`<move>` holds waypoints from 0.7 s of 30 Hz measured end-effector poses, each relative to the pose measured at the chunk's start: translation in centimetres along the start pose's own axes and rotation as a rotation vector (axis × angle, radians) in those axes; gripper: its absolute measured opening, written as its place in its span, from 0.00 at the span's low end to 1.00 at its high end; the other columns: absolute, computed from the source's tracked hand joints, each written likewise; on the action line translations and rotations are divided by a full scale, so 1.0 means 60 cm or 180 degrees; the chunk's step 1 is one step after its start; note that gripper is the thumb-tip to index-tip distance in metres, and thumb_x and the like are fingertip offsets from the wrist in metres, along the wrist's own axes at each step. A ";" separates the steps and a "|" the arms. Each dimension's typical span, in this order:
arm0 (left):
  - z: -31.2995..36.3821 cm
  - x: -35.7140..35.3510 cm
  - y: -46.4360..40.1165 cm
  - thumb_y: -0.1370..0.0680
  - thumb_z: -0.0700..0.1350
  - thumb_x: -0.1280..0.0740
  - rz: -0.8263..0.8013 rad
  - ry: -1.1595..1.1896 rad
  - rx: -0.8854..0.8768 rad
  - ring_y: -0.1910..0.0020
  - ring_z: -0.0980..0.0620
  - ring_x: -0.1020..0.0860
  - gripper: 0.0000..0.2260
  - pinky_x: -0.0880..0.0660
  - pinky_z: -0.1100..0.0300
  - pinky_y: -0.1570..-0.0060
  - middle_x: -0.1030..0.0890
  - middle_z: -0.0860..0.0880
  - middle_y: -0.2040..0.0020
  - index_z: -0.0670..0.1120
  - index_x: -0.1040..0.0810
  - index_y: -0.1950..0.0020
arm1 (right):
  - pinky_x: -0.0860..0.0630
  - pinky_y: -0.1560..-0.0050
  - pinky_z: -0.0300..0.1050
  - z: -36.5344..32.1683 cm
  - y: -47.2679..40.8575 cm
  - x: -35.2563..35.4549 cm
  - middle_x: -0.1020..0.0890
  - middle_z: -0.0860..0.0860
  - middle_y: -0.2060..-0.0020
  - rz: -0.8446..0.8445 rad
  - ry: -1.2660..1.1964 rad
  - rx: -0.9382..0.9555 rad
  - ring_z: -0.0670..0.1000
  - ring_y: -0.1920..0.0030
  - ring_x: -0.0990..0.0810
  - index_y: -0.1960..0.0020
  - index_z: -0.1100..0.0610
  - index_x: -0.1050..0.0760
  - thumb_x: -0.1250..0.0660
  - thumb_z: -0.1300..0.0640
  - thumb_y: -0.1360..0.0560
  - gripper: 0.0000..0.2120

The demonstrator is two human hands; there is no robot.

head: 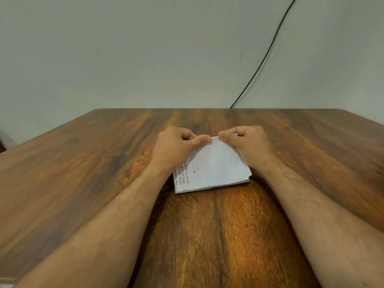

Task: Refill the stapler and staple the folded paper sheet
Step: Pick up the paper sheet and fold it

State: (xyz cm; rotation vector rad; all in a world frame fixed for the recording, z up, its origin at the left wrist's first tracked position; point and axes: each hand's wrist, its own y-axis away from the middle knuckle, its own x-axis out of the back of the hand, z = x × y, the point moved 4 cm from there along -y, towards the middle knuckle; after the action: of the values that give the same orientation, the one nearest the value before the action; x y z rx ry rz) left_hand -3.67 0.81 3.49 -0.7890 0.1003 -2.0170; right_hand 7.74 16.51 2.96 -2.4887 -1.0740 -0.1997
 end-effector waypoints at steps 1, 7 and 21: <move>-0.005 0.001 -0.002 0.28 0.58 0.24 0.0021 0.0127 0.0125 0.69 0.55 0.17 0.16 0.23 0.59 0.66 0.14 0.51 0.66 0.45 0.15 0.63 | 0.16 0.54 0.56 0.001 0.000 0.002 0.13 0.51 0.58 0.0050 -0.0055 -0.0032 0.56 0.54 0.14 0.58 0.52 0.14 0.26 0.49 0.25 0.07; -0.029 0.008 -0.006 0.27 0.51 0.22 -0.0016 0.1358 0.0860 0.60 0.45 0.13 0.13 0.20 0.54 0.58 0.12 0.46 0.61 0.45 0.18 0.64 | 0.17 0.48 0.63 0.005 -0.005 0.011 0.13 0.52 0.58 0.0319 -0.0297 -0.0180 0.57 0.54 0.14 0.59 0.50 0.15 0.28 0.50 0.23 0.07; -0.039 -0.008 -0.007 0.23 0.42 0.27 0.0052 0.2279 0.1144 0.54 0.47 0.12 0.13 0.15 0.49 0.53 0.12 0.46 0.49 0.47 0.20 0.39 | 0.16 0.62 0.47 0.011 -0.002 0.013 0.12 0.54 0.55 -0.0028 -0.0965 -0.0535 0.53 0.59 0.12 0.49 0.57 0.16 0.28 0.53 0.23 0.08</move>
State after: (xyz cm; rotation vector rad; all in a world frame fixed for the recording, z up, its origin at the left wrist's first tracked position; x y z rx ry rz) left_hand -5.14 0.89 1.55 0.1769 0.1448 -2.1296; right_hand 8.19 17.38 2.60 -2.7277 -1.2316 0.0933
